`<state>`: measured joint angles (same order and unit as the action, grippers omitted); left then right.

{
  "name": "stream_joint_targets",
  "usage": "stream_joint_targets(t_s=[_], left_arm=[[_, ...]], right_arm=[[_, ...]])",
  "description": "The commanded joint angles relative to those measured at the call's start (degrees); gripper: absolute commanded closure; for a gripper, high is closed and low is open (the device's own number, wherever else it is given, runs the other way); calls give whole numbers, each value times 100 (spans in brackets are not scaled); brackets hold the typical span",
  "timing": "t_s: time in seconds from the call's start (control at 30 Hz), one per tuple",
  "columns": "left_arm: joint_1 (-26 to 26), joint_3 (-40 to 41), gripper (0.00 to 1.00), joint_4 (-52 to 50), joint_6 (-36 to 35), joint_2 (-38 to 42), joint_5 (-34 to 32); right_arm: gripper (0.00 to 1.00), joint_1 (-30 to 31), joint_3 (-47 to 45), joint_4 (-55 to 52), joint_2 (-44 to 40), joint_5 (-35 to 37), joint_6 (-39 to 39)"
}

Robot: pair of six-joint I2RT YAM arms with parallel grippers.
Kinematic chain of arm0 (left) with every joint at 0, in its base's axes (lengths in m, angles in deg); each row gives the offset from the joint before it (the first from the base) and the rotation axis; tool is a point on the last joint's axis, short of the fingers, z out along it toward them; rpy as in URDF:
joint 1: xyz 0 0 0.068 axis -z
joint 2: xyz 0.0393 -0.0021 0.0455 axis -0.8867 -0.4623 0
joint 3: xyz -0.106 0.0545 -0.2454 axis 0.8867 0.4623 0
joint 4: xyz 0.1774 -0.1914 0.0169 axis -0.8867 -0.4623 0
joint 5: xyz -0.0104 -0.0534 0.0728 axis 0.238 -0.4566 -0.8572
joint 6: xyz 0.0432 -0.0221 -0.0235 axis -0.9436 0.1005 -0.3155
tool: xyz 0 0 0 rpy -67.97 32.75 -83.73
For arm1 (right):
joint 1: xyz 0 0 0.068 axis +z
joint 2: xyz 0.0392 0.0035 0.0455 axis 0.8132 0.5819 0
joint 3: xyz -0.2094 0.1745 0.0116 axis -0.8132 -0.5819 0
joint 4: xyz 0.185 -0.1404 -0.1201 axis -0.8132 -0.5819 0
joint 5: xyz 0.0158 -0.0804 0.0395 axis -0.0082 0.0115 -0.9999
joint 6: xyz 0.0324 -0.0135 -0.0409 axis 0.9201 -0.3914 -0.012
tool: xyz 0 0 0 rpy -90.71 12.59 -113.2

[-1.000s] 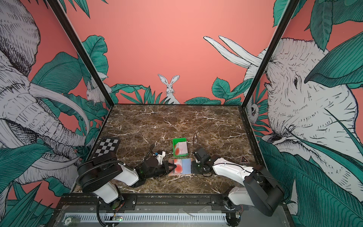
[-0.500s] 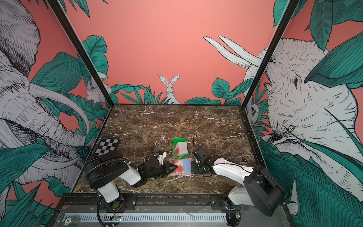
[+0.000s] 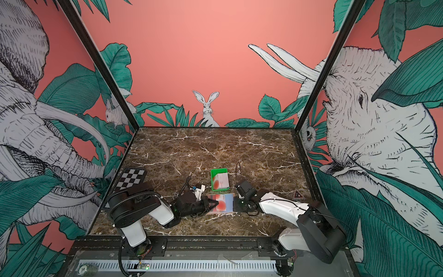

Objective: Insert credit cards into a card holder
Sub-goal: Insert the credit card into the card slot.

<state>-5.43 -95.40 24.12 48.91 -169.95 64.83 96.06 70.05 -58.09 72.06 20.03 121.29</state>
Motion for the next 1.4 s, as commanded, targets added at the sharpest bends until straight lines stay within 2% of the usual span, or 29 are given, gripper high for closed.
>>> stream_joint_targets(t_s=[0.0, 0.43, 0.7, 0.8, 1.07, 1.23, 1.37], left_arm=[[51, -121, 100, -338, 51, -34, 43], [105, -547, 100, -1703, -198, 263, 100], [159, -651, 96, -2065, -258, 317, 77], [159, -690, 94, -2557, -390, 519, -10], [225, -1199, 84, -4668, -1045, 1255, -378], [281, -1389, 74, -5274, -1277, 1360, -484], [356, -1545, 71, -5606, -1388, 1378, -563]], right_arm=[[96, 89, -52, -27, 211, 26, -20], [96, 185, -26, -20, 283, 45, -13], [96, 216, -29, 16, 325, 81, 16], [96, 222, -51, -3, 328, 122, 30], [96, 238, -31, -45, 326, 176, 39], [95, 253, -9, -67, 346, 198, 42], [95, 265, 2, -71, 334, 201, 41]])
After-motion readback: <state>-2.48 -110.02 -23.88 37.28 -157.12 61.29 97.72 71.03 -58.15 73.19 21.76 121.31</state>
